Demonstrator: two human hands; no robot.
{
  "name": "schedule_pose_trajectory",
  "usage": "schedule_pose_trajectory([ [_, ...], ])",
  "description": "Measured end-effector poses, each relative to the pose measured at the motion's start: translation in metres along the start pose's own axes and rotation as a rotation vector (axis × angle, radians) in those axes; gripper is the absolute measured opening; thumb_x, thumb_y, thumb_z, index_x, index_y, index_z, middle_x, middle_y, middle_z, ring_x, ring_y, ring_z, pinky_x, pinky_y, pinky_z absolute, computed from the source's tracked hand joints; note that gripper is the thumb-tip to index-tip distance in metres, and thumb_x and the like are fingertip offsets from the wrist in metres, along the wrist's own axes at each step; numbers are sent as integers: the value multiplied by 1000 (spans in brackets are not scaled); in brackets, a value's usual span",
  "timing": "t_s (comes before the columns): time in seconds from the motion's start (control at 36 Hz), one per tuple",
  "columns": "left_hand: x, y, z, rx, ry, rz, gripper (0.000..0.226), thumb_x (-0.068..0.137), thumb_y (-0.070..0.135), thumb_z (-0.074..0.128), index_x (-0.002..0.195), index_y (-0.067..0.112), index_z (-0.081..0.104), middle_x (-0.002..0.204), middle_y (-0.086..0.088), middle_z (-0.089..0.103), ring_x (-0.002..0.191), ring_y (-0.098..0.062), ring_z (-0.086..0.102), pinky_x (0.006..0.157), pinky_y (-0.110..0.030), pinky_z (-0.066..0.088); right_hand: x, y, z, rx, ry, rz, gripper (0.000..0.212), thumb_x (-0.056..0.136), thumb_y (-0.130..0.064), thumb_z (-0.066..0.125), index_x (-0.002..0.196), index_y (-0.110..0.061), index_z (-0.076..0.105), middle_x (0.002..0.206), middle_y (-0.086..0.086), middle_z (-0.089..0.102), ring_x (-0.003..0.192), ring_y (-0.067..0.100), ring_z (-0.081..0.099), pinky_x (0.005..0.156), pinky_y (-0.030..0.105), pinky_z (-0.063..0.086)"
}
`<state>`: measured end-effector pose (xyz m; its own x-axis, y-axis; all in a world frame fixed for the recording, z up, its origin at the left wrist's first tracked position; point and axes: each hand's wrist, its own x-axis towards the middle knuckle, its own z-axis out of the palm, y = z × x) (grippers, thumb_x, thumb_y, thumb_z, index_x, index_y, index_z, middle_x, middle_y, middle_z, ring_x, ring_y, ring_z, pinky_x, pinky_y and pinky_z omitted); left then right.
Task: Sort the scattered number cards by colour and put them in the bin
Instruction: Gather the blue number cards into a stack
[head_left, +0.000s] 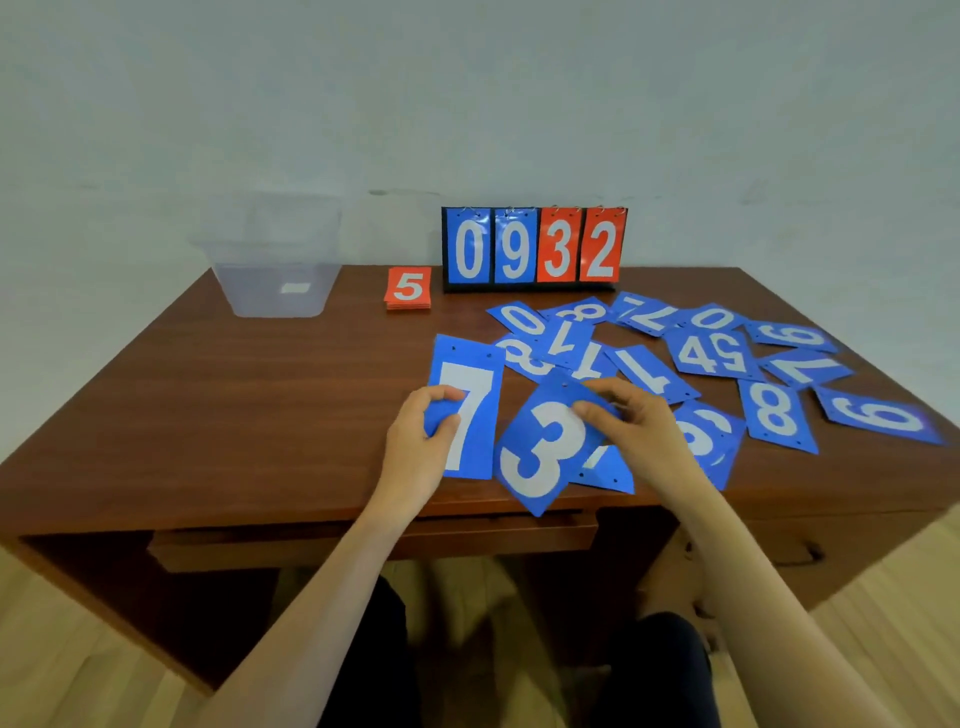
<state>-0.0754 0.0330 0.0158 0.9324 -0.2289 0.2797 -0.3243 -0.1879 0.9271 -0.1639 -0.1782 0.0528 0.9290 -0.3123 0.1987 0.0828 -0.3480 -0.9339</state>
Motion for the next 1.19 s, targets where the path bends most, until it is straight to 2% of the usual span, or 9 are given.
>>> schedule_pose_trajectory([
  [0.22, 9, 9, 15, 167, -32, 163, 27, 91, -3, 47, 100, 21, 57, 106, 13, 54, 96, 8, 50, 77, 0, 37, 4, -1, -20, 114, 47, 57, 7, 88, -14, 64, 90, -20, 62, 83, -13, 71, 74, 6, 69, 57, 24, 55],
  [0.36, 9, 24, 30, -128, -185, -92, 17, 94, 5, 49, 93, 21, 56, 106, 10, 59, 86, -5, 65, 59, -30, 53, 17, 5, -12, 55, 65, 99, 12, 85, -18, 68, 90, -14, 59, 92, 2, 70, 84, 20, 69, 63, 35, 58],
  [0.44, 8, 25, 41, -202, -216, -157, 16, 91, 6, 55, 88, 22, 58, 103, 7, 63, 93, -18, 66, 70, -43, 54, 26, 9, -1, -64, 115, 72, 16, 85, -25, 69, 84, -17, 56, 87, 4, 68, 79, 22, 67, 58, 33, 55],
  [0.53, 8, 20, 48, -255, -223, -198, 14, 85, 12, 67, 87, 23, 59, 105, 5, 64, 99, -19, 63, 78, -39, 52, 35, 13, 9, -130, 202, 36, 27, 82, -32, 72, 82, -10, 56, 79, 9, 61, 67, 26, 57, 59, 39, 51],
  [0.67, 12, 9, 50, -256, -253, -231, 21, 83, 7, 68, 88, 24, 58, 106, 1, 63, 100, -22, 62, 79, -41, 52, 50, 17, 23, -217, 290, -24, 31, 79, -32, 74, 75, -14, 49, 72, -3, 47, 60, 10, 40, 55, 16, 33],
  [0.81, 15, 1, 49, -310, -170, -303, 18, 87, 5, 63, 91, 22, 57, 111, 1, 62, 101, -17, 63, 75, -39, 56, 57, 22, 35, -427, 331, -13, 47, 81, -34, 73, 116, -16, 48, 113, -3, 44, 92, 8, 48, 64, 12, 39],
  [0.89, 19, -5, 46, -331, 9, -365, 19, 87, 5, 63, 94, 22, 57, 110, 11, 58, 103, -9, 59, 69, -25, 54, 50, 35, 32, -626, 236, -77, 50, 86, -30, 67, 128, -13, 46, 130, 4, 43, 122, 19, 37, 90, 27, 44],
  [0.97, 22, -13, 40, -368, 102, -412, 22, 87, 5, 65, 94, 25, 58, 117, 3, 58, 105, -17, 61, 75, -35, 56, 33, 53, 23, -840, 26, -126, 40, 89, -32, 62, 125, -15, 55, 134, 4, 44, 131, 21, 31, 107, 32, 34],
  [1.19, 13, -18, 43, -414, 58, -410, 24, 87, 4, 64, 101, 23, 61, 122, 2, 57, 110, -18, 60, 73, -30, 56, -22, 62, -2, -940, -408, 19, 65, 92, -57, 42, 149, -32, 24, 157, -12, 16, 144, 9, 16, 115, 29, 17],
])
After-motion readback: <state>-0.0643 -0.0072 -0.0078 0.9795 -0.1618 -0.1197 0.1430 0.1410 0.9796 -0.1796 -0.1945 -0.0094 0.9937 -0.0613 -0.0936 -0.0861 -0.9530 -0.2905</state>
